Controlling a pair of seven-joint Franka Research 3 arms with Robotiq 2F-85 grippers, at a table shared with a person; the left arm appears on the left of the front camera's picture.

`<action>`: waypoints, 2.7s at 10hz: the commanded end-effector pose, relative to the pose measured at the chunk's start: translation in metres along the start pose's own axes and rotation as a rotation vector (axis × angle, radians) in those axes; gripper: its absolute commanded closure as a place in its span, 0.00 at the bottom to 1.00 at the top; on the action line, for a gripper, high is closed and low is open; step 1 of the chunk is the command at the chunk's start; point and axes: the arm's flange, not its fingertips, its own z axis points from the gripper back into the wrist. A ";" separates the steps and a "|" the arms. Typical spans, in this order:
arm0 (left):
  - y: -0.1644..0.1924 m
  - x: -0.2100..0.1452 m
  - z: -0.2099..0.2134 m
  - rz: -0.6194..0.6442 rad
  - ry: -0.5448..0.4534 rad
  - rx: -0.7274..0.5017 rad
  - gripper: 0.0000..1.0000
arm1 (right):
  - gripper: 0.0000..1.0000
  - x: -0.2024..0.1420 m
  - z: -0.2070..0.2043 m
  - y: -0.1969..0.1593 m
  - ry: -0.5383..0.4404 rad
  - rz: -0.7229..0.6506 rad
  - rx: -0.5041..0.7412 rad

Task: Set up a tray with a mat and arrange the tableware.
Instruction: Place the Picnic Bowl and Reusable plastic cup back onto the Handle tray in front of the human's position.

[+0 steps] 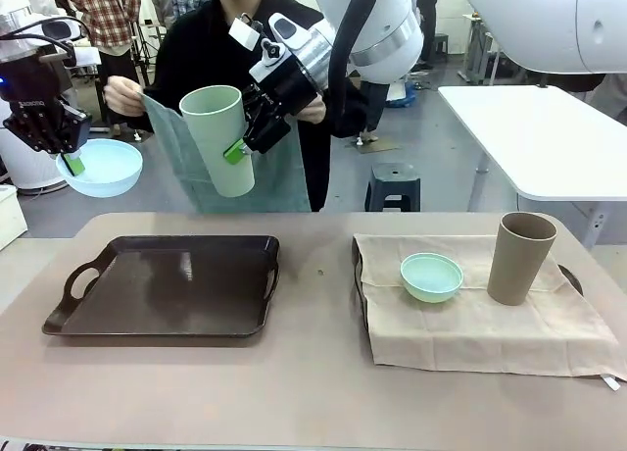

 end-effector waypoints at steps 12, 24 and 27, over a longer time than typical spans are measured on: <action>0.002 -0.001 0.002 -0.017 -0.014 -0.006 1.00 | 1.00 0.001 0.001 -0.001 0.007 0.003 0.001; 0.002 -0.001 0.002 -0.017 -0.014 -0.006 1.00 | 1.00 0.001 0.001 -0.001 0.007 0.003 0.001; 0.002 -0.001 0.002 -0.017 -0.014 -0.006 1.00 | 1.00 0.001 0.001 -0.001 0.007 0.003 0.001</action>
